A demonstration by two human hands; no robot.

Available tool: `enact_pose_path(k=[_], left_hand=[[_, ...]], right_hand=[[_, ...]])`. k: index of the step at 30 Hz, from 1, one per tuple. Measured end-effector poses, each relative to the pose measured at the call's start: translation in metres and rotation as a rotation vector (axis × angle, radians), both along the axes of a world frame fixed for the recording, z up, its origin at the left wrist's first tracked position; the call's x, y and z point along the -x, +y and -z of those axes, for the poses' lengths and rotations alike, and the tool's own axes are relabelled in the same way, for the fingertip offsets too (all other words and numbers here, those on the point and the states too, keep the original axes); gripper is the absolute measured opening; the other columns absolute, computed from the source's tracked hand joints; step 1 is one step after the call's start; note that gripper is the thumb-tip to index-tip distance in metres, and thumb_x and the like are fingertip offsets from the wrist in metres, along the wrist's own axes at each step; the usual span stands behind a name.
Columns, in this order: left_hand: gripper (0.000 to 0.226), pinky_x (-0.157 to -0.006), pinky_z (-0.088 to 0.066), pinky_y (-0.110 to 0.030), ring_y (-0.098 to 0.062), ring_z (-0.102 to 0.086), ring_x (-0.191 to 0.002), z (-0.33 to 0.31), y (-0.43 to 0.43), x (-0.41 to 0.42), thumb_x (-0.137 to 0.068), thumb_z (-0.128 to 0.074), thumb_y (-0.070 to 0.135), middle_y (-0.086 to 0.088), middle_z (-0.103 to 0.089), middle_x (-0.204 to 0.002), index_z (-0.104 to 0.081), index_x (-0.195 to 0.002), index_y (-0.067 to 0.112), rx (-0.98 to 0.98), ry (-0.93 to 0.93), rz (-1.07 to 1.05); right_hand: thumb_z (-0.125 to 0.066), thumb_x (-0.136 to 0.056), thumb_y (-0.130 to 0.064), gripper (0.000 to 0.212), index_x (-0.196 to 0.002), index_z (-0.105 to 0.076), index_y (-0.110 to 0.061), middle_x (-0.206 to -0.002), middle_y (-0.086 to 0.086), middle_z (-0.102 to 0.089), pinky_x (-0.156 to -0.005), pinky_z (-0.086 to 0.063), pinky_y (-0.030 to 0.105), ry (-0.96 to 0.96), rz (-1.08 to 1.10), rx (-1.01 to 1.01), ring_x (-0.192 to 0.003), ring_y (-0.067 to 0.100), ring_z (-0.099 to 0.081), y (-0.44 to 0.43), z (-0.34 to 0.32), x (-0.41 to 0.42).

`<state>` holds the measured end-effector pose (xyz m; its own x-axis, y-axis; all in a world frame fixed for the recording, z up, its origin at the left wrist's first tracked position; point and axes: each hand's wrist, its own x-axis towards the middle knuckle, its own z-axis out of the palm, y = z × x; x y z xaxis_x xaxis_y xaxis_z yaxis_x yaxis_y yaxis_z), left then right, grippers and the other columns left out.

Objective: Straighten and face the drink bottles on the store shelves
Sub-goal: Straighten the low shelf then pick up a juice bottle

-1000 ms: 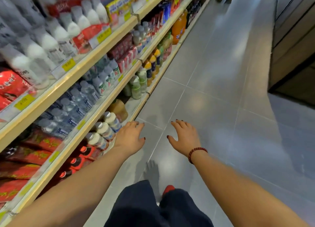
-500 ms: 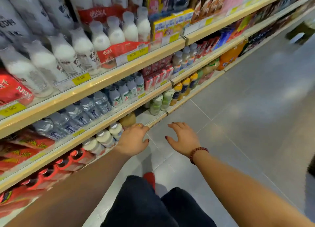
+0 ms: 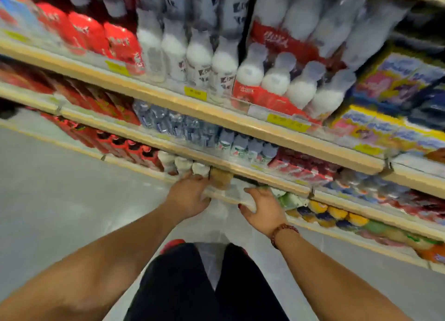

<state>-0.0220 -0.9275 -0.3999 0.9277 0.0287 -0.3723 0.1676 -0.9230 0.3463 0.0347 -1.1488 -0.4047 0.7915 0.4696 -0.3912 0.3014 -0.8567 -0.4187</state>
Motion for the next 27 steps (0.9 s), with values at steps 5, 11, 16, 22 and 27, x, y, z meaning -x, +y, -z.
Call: enact_pose_path(k=[5,11,16,22,27], left_hand=[[0.052,-0.093,-0.043,-0.033,-0.028,-0.048,-0.123,0.021,-0.024,0.023,-0.084,-0.065,0.033,-0.009,-0.056,-0.132,-0.052,-0.133,0.019,0.155,-0.049,-0.314],[0.053,-0.094,-0.024,-0.011,-0.020,-0.046,-0.126,0.079,-0.030,0.040,-0.083,-0.072,0.032,-0.006,-0.053,-0.136,-0.055,-0.131,0.019,0.394,-0.063,-0.637],[0.050,-0.092,-0.025,-0.010,-0.015,-0.048,-0.123,0.153,-0.034,0.045,-0.084,-0.071,0.033,0.000,-0.054,-0.134,-0.056,-0.130,0.020,0.461,-0.023,-0.694],[0.049,-0.088,-0.028,-0.007,-0.011,-0.051,-0.117,0.258,-0.033,0.017,-0.083,-0.072,0.029,0.002,-0.057,-0.131,-0.058,-0.128,0.019,0.495,-0.045,-0.668],[0.050,-0.090,-0.038,-0.017,-0.010,-0.055,-0.114,0.345,-0.031,-0.025,-0.079,-0.076,0.029,0.004,-0.059,-0.126,-0.060,-0.125,0.020,0.625,-0.077,-0.790]], right_hand=[[-0.065,-0.089,-0.033,0.052,-0.135,-0.052,-0.012,-0.136,0.011,-0.054,-0.102,-0.042,0.034,0.067,-0.081,-0.053,-0.125,0.029,-0.049,0.000,0.019,-0.030],[-0.069,-0.087,-0.027,0.044,-0.125,-0.060,-0.008,-0.127,0.012,-0.061,-0.093,-0.035,0.016,0.124,-0.052,-0.163,-0.118,0.027,-0.054,0.016,0.085,-0.038],[-0.072,-0.086,-0.026,0.043,-0.123,-0.061,-0.008,-0.116,0.002,-0.060,-0.086,-0.031,0.009,0.145,0.024,-0.256,-0.107,0.011,-0.051,0.022,0.163,-0.044],[-0.072,-0.084,-0.029,0.045,-0.123,-0.059,-0.012,-0.109,-0.006,-0.054,-0.085,-0.033,0.012,0.155,0.131,-0.337,-0.105,0.009,-0.049,0.029,0.270,-0.072],[-0.079,-0.077,-0.030,0.063,-0.130,-0.048,-0.016,-0.125,0.000,-0.051,-0.092,-0.040,0.020,0.181,0.263,-0.425,-0.112,0.013,-0.049,0.039,0.352,-0.098]])
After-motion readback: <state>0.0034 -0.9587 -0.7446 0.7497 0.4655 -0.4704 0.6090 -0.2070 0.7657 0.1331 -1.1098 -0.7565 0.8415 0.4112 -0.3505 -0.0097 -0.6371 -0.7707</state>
